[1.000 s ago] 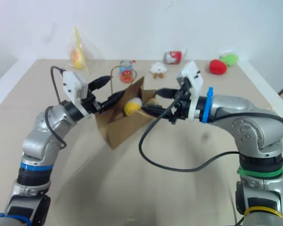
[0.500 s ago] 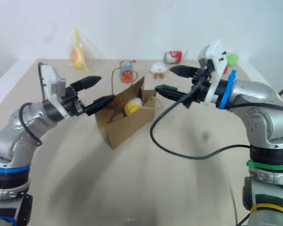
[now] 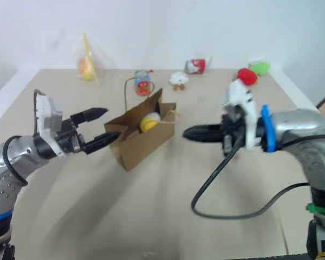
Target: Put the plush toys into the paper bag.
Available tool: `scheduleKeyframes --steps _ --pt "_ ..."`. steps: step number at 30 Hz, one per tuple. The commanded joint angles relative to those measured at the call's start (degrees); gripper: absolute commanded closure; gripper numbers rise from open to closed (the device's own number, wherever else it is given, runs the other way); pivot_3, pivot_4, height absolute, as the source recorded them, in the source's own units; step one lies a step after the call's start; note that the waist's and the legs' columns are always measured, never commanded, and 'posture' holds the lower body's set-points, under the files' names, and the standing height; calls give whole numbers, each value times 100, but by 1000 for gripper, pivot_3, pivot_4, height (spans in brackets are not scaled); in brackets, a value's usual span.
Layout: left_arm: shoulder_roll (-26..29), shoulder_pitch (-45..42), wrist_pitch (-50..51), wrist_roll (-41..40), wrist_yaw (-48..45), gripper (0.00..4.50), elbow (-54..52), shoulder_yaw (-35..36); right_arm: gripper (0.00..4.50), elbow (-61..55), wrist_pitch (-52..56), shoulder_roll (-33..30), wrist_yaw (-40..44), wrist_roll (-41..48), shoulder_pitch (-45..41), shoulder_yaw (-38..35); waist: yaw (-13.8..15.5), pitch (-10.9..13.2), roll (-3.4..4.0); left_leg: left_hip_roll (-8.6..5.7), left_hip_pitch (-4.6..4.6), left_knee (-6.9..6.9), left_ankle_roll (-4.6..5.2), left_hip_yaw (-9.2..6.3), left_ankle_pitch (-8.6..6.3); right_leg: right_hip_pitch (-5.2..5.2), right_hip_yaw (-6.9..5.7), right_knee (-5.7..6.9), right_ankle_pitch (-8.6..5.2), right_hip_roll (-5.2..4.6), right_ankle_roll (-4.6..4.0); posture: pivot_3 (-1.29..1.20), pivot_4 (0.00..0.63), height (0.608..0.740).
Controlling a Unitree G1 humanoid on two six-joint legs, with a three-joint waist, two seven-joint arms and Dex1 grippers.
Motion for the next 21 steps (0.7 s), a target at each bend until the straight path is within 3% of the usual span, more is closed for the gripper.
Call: scheduleKeyframes --steps 1,6,21 --pt "-109 231 -533 294 125 0 -230 166 4423 -354 -315 737 -614 -506 -140 786 1 0 0 0 1 0 0 2 0 2 1 -1 0 -1 0 0 150 740" --pt "-110 307 -667 326 103 0 -237 136 4423 10 -826 1462 -1145 -1452 -462 1574 -1 -1 -1 -5 -10 0 -2 9 -1 -7 5 -3 0 -9 1 0 150 740" --pt "-65 690 -621 325 160 0 -518 6 4423 730 -1321 2467 -1503 -2277 -995 1949 3 -1 -1 -7 -15 0 -2 7 -2 -10 3 -2 -1 -11 -2 0 150 740"
